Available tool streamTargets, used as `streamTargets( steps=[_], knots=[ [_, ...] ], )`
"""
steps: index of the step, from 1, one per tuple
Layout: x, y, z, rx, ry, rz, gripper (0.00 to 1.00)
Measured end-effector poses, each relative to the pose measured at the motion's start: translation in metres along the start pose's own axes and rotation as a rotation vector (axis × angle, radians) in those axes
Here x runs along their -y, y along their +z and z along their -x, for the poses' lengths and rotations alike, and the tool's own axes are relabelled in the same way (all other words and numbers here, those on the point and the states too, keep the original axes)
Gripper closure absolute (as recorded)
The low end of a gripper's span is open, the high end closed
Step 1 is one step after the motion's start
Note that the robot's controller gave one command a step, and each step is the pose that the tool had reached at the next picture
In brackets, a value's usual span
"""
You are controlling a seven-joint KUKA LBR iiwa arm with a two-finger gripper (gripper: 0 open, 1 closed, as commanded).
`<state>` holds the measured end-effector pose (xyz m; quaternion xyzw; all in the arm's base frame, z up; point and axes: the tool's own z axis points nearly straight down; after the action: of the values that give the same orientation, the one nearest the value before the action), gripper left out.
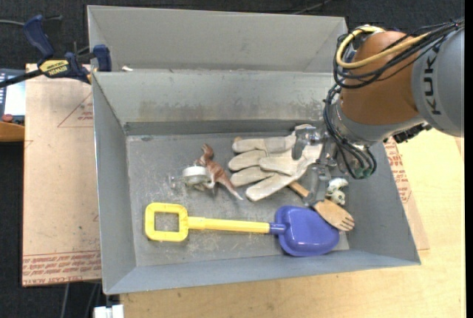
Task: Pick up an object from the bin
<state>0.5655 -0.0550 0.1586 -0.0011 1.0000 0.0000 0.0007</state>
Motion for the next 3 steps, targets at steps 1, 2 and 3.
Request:
streamTargets(
  steps=[1, 2, 3],
  knots=[
    [0.000, 0.000, 0.000, 0.000, 0.000, 0.000, 0.00],
    [0.017, 0.083, 0.027, 0.006, -0.059, 0.000, 0.00],
    [0.000, 0.085, 0.021, 0.018, -0.122, -0.002, 1.00]
  ],
)
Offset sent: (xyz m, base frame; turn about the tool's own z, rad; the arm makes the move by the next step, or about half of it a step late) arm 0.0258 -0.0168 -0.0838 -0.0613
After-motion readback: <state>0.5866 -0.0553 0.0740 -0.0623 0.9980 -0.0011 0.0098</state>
